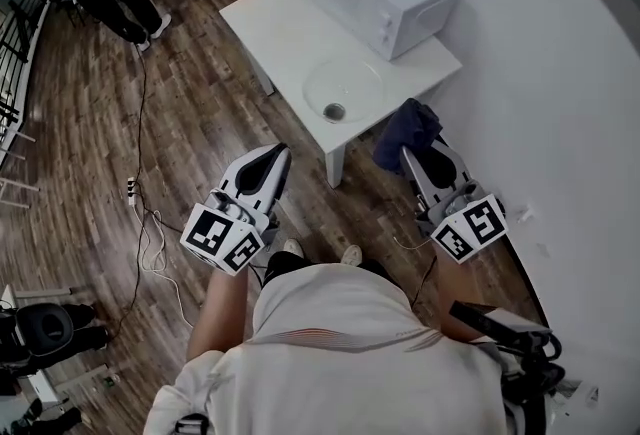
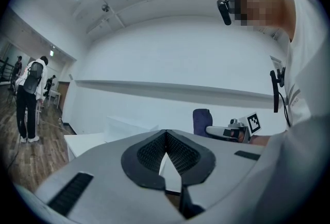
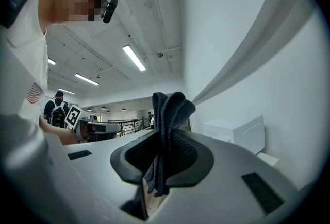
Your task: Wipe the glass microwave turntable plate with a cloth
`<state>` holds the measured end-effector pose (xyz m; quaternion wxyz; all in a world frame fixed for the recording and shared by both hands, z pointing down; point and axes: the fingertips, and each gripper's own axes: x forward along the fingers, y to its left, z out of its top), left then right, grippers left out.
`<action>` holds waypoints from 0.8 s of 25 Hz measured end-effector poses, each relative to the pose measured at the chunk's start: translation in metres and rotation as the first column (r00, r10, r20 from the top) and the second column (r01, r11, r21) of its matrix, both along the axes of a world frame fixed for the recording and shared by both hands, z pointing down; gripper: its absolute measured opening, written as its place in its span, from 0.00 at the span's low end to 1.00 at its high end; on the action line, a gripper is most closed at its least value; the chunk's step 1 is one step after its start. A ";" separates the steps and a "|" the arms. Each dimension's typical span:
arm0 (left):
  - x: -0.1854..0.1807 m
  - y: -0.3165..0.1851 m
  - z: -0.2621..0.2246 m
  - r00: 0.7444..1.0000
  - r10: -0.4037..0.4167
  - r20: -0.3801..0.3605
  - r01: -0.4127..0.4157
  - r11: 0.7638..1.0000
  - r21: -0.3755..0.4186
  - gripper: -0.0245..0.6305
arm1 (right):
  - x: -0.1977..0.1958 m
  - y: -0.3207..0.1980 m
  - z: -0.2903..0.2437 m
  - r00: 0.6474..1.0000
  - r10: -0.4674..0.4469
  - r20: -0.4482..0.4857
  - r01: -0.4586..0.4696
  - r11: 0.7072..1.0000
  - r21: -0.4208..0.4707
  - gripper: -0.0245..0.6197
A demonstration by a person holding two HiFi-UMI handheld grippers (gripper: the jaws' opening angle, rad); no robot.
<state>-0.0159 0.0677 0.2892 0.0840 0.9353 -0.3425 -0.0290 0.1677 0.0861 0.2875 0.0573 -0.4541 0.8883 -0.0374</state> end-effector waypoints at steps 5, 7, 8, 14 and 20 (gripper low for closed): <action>-0.022 0.009 -0.015 0.999 0.029 -0.020 -0.029 0.999 0.016 0.05 | -0.017 0.015 -0.013 0.998 0.060 -0.014 -0.060 0.998 -0.010 0.13; -0.034 0.010 -0.022 0.999 0.041 -0.031 -0.041 0.999 0.022 0.05 | -0.029 0.017 -0.019 0.997 0.069 -0.023 -0.069 0.998 -0.008 0.13; -0.039 0.009 -0.022 0.998 0.046 -0.034 -0.045 0.999 0.024 0.05 | -0.036 0.017 -0.020 0.997 0.070 -0.030 -0.071 0.997 -0.006 0.13; -0.063 0.002 -0.018 0.997 0.039 -0.073 -0.038 0.999 0.020 0.05 | -0.060 0.018 -0.015 0.995 0.074 -0.062 -0.075 0.997 -0.008 0.13; -0.064 0.007 -0.019 0.997 0.047 -0.058 -0.046 0.999 0.020 0.05 | -0.065 0.020 -0.019 0.994 0.079 -0.069 -0.079 0.997 0.003 0.13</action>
